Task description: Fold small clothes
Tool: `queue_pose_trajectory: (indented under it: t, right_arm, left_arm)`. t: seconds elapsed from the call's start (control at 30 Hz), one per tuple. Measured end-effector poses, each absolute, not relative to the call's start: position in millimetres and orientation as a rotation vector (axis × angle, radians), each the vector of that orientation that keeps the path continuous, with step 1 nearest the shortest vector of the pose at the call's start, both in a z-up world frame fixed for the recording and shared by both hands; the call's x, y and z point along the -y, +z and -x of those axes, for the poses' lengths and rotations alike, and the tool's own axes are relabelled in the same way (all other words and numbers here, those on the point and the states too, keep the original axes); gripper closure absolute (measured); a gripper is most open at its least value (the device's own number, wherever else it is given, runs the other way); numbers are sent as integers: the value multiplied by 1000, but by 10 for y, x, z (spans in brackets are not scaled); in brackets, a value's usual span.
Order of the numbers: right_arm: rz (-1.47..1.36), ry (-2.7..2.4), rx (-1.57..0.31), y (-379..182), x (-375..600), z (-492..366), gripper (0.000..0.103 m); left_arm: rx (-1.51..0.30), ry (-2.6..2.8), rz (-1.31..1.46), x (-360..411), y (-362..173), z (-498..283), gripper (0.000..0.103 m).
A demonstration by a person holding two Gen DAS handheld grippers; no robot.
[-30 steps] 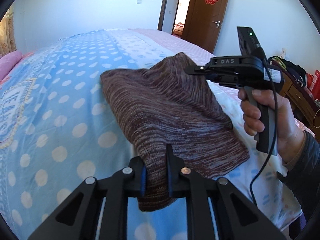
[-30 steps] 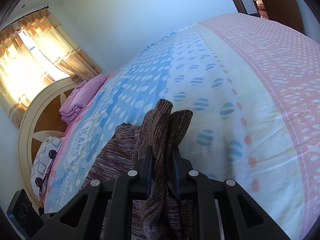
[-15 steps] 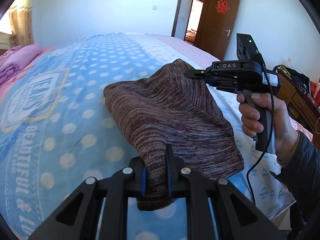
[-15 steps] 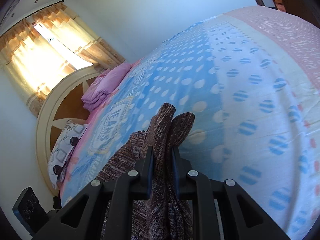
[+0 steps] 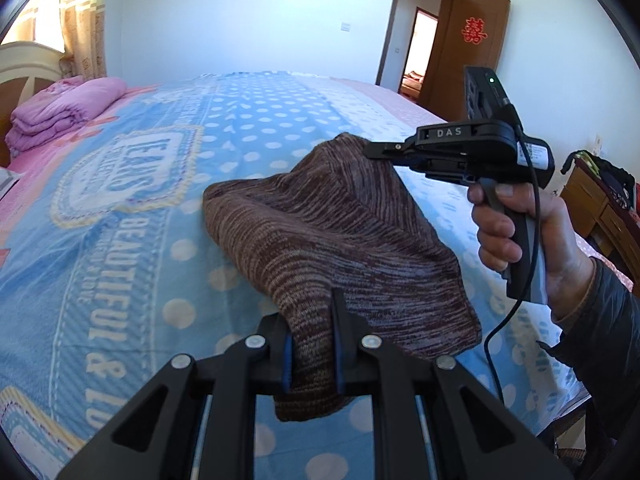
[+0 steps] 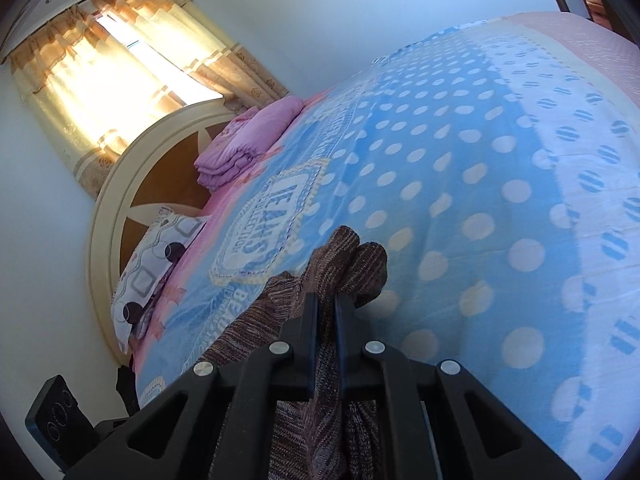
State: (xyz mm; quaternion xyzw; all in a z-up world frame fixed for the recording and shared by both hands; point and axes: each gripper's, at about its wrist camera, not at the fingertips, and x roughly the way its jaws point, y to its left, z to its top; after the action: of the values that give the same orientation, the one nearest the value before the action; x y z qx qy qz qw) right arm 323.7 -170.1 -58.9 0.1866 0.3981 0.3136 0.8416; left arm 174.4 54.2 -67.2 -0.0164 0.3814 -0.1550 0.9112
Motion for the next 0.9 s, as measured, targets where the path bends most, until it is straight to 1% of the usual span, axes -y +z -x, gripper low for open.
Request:
queue_pose_trajectory:
  t: [0.23, 0.47, 0.9]
  right_arm:
    - [-372, 678, -873, -653, 1507, -3235, 96]
    - [-341, 725, -877, -586, 1212, -3233, 96]
    - [-296, 830, -920, -651, 476, -3194, 96]
  left_arm:
    - [-791, -298, 52, -781, -707, -1590, 87]
    - [-772, -266, 56, -1001, -598, -1466, 87]
    - [-764, -174, 27, -1432, -571, -1153, 87]
